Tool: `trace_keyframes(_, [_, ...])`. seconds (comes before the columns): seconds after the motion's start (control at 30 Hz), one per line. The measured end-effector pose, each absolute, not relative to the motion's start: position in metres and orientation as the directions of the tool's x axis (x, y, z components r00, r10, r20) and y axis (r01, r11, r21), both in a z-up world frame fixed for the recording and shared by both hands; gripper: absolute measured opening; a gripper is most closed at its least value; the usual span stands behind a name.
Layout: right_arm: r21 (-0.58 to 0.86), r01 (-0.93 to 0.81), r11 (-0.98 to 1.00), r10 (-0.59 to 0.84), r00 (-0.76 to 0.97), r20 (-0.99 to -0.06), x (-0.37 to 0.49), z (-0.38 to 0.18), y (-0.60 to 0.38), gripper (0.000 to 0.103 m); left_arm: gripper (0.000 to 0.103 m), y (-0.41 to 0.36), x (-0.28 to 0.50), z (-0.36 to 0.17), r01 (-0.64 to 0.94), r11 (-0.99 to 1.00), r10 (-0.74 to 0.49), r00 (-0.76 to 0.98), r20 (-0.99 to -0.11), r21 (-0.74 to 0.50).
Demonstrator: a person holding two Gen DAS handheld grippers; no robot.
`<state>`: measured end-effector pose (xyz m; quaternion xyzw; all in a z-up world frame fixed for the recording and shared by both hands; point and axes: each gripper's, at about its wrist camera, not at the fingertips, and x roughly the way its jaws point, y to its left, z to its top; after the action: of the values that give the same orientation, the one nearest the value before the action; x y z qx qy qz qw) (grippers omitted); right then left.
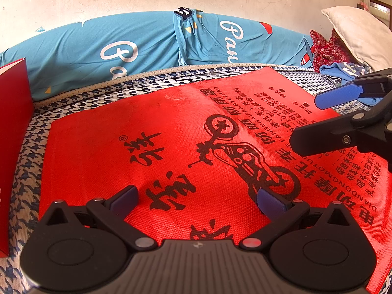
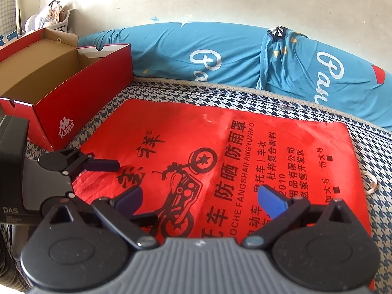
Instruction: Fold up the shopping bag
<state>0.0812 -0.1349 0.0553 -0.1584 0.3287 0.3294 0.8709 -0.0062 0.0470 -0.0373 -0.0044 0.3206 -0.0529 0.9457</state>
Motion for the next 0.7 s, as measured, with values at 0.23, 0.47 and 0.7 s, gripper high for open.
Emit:
trace_keyframes(0.23, [-0.066, -0.676, 0.734, 0.461, 0.567, -0.682, 0.0818, 0.053, -0.1323, 0.101, 0.103, 0.047, -0.0062, -0.0374, 0.097, 0.994, -0.103, 0.789, -0.606, -0.042])
trace_keyframes(0.47, [-0.074, -0.678, 0.731, 0.455, 0.566, -0.688, 0.082, 0.0504, -0.1276, 0.101, 0.103, 0.0471, -0.0064, -0.0374, 0.097, 0.994, -0.103, 0.789, -0.606, -0.042])
trace_keyframes(0.7, [-0.077, -0.678, 0.731, 0.451, 0.565, -0.691, 0.0832, 0.049, -0.1245, 0.101, 0.103, 0.0471, -0.0063, -0.0373, 0.097, 0.994, -0.103, 0.789, -0.606, -0.042])
